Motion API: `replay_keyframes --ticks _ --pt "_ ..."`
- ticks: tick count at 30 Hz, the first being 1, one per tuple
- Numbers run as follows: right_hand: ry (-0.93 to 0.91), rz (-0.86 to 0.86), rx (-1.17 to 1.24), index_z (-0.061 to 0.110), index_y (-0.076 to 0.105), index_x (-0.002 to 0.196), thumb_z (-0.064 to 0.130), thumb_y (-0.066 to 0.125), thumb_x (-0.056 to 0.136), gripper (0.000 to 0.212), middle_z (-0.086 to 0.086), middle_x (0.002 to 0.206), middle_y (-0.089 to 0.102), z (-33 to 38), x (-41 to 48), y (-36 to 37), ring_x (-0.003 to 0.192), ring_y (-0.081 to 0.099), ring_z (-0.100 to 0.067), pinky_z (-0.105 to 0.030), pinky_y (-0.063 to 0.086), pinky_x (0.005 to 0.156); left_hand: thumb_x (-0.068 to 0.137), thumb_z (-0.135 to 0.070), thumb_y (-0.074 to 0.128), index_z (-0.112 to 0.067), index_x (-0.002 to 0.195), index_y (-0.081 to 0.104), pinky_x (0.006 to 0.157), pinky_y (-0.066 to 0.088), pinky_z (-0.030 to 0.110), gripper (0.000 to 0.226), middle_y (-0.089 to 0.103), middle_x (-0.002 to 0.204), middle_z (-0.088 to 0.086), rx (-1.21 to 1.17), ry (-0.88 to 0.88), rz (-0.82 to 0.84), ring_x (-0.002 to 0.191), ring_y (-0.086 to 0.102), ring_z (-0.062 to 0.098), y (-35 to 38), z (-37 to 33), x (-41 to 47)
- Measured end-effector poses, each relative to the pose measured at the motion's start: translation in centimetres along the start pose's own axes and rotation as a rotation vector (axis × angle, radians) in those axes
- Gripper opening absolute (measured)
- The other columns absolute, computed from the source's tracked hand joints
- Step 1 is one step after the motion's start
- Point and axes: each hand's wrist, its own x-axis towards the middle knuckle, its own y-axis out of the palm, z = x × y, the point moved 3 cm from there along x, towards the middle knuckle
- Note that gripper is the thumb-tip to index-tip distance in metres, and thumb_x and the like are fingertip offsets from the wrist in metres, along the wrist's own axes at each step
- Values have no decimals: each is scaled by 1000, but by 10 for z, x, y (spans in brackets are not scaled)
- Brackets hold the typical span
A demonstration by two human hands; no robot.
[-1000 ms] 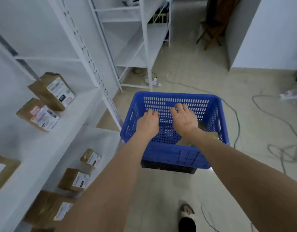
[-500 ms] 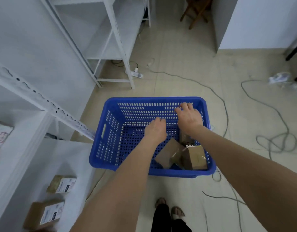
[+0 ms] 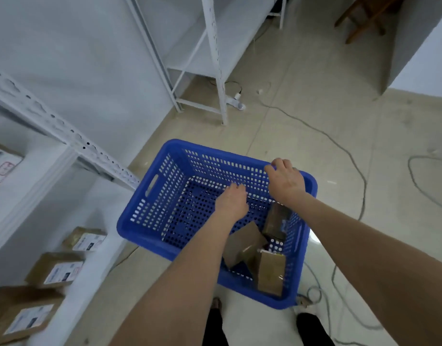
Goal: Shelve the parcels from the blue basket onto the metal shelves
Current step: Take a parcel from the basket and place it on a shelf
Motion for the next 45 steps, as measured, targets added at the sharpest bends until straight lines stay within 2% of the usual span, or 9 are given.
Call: replay_keyframes --ticks 5,10,14,17,20,23,34,42,45 --pt "-161 138 -12 14 42 136 15 55 93 45 -12 138 35 -10 2 41 129 34 -32 -41 45 93 98 -22 47 -7 142 35 90 47 41 48 40 138 13 -161 -234 126 120 48 29 47 -18 -6" --pt "-175 506 104 13 45 133 23 46 101 34 -14 140 35 -3 -14 107 124 41 -34 -43 46 90 98 -11 39 -6 98 56 84 45 34 19 57 97 11 -342 -456 285 94 57 27 107 -13 -21" --pt "-107 818 226 9 55 101 49 34 101 45 -9 90 56 3 -41 149 100 57 -25 -31 41 74 104 -13 28 -12 100 51 65 34 19 23 43 77 6 -527 -576 347 80 50 20 141 -18 -36" --pt "93 970 415 15 43 141 58 35 98 61 -17 138 48 8 -57 162 125 48 -33 -39 45 97 105 -19 23 -3 137 43 73 38 27 41 55 121 22 -657 -572 392 101 55 31 161 -25 -48" --pt "282 1056 587 17 37 144 45 47 99 54 -15 144 40 12 -70 167 123 48 -35 -45 49 98 104 -19 28 -6 139 42 80 44 38 40 56 124 19 -782 -655 348 102 54 28 175 -23 -52" --pt "246 933 594 14 50 136 19 57 95 42 -13 129 51 13 -67 173 110 57 -29 -40 56 89 102 -20 35 -1 129 52 92 47 38 37 58 122 21 -865 -730 316 112 56 32 172 -16 -61" --pt "320 784 770 1 54 126 19 58 95 36 -20 117 61 30 -43 151 100 63 -32 -38 58 80 100 -13 43 -12 76 51 41 37 15 25 49 71 3 -1338 -928 76 60 44 11 136 -5 -73" --pt "299 533 1123 2 57 107 14 68 89 23 -18 114 63 54 -30 85 97 63 -29 -44 57 84 93 -33 56 -7 118 51 79 45 34 37 58 112 9 -1230 -865 -410 100 57 26 63 10 -84" --pt "226 546 1335 1 47 127 8 68 88 44 -12 117 59 80 -34 38 106 60 -25 -35 54 83 89 -31 64 -10 122 53 90 47 35 41 60 116 5 -1183 -849 -613 107 58 23 15 18 -114"
